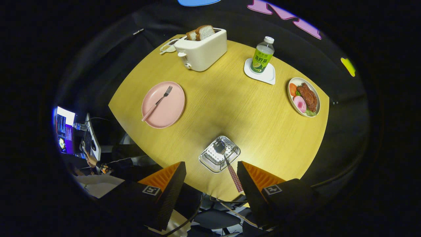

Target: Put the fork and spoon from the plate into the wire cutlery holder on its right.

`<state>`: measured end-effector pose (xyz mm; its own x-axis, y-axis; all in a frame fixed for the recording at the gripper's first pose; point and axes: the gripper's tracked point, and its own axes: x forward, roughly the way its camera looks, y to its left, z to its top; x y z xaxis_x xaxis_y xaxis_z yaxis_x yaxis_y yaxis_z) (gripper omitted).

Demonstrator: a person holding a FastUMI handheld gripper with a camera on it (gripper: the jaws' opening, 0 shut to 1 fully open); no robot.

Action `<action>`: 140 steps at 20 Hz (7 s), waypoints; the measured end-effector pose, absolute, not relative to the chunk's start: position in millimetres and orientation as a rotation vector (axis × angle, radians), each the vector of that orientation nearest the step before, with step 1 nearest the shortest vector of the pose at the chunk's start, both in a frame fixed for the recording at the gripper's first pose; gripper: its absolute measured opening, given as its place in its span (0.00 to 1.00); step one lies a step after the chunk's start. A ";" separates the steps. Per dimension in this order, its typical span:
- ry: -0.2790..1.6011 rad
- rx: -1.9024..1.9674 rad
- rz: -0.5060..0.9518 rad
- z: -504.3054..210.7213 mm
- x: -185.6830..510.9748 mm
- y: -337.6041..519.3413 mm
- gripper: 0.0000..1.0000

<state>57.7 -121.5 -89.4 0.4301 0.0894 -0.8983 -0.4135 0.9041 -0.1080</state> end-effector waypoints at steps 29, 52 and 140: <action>0.824 -0.130 0.341 -236.5 95.5 139.2 1.00; 1.067 -0.018 0.185 -330.6 127.6 148.4 0.15; 0.630 -0.132 0.188 3.2 39.9 -77.9 1.00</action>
